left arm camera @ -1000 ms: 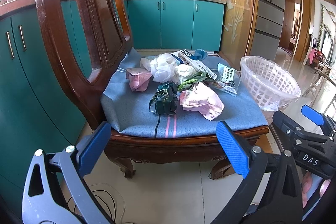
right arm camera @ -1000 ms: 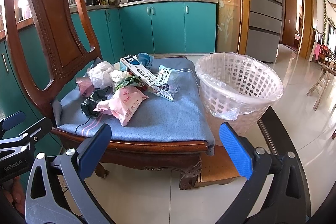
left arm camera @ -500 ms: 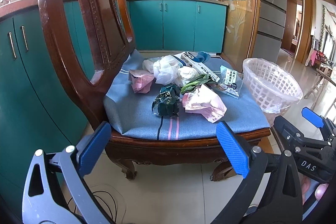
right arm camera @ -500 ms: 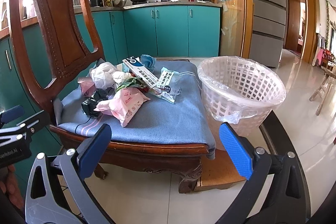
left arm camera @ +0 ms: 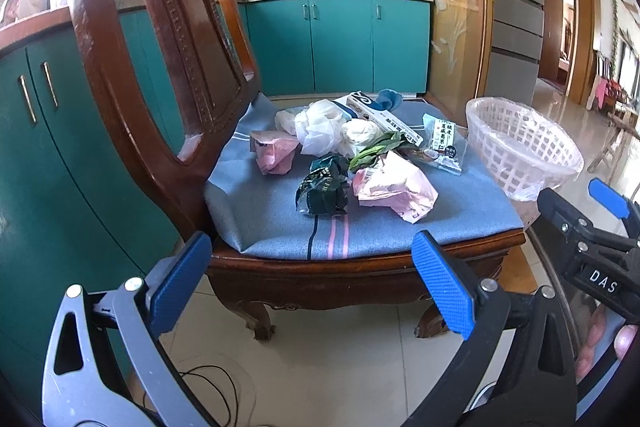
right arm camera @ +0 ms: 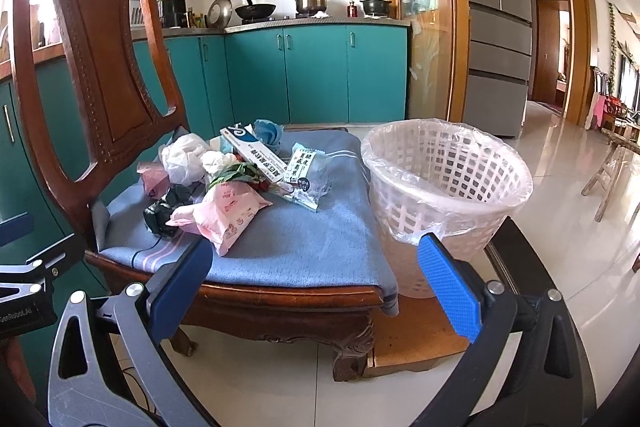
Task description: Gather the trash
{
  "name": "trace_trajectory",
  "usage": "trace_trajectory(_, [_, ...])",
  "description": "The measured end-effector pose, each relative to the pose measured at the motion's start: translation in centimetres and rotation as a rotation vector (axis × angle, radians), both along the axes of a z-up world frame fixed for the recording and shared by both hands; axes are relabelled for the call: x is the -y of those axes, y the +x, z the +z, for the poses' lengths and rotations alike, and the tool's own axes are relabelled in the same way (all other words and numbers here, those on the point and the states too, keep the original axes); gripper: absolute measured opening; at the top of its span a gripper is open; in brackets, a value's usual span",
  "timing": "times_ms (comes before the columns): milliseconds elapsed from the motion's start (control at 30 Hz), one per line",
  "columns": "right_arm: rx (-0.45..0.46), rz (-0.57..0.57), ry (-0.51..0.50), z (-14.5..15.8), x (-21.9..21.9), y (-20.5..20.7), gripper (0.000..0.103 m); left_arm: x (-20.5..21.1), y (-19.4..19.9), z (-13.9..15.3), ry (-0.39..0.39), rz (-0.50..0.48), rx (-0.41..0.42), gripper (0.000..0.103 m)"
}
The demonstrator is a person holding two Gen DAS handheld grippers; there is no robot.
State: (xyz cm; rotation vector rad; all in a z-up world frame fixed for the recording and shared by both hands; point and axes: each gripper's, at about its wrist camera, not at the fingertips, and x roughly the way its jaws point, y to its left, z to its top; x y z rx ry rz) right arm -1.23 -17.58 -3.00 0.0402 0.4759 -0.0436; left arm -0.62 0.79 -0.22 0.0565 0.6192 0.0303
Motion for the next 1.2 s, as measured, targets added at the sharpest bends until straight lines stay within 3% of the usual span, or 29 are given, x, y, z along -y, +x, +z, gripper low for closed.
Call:
trace_trajectory(100, [0.000,-0.003,-0.014,0.0,-0.3,0.0,0.100,-0.2,0.0,-0.2,-0.023,0.012,-0.014,0.100])
trace_trajectory(300, [-0.001,0.006,-0.030,0.4,-0.7,-0.5,0.100,0.6,-0.5,-0.2,0.028,-0.002,-0.016,0.100])
trace_trajectory(467, [0.018,0.010,-0.026,1.3,-0.6,-1.2,0.100,0.2,-0.8,0.5,0.001,0.019,-0.004,0.100])
trace_trajectory(1200, [0.032,0.000,-0.007,1.6,-0.3,-1.7,0.100,2.3,-1.5,1.2,0.025,-0.004,0.007,0.100])
